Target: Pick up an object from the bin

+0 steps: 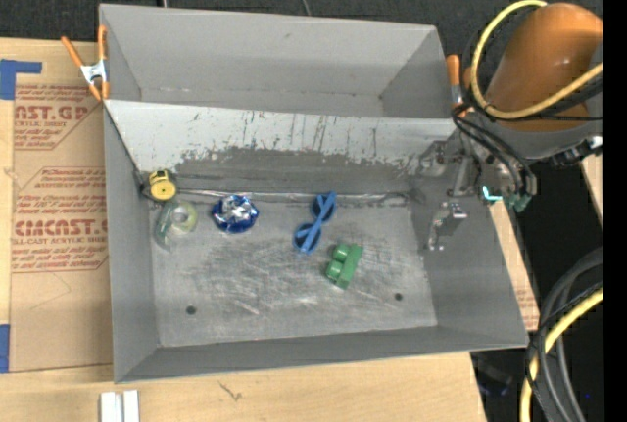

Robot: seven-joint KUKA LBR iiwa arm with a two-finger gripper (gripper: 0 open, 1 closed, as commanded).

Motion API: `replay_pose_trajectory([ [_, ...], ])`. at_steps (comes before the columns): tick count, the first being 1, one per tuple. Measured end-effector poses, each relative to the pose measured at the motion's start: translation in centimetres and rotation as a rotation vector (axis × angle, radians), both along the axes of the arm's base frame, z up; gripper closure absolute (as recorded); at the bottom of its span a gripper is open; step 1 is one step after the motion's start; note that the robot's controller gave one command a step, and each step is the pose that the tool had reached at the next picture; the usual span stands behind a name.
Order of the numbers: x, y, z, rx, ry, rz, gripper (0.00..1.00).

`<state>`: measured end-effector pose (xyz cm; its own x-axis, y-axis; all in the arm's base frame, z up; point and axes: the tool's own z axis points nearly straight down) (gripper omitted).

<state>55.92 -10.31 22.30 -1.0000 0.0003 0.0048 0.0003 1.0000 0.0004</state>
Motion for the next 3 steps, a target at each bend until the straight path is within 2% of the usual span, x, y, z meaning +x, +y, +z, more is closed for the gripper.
replay_pose_trajectory([
  [1,-4.5,2.2,-11.0,0.002,0.003,0.142,0.0],
  [2,2.1,7.9,-14.3,0.001,-0.008,0.119,0.0],
  [3,1.0,13.0,-14.5,-0.006,-0.018,0.153,0.0],
])
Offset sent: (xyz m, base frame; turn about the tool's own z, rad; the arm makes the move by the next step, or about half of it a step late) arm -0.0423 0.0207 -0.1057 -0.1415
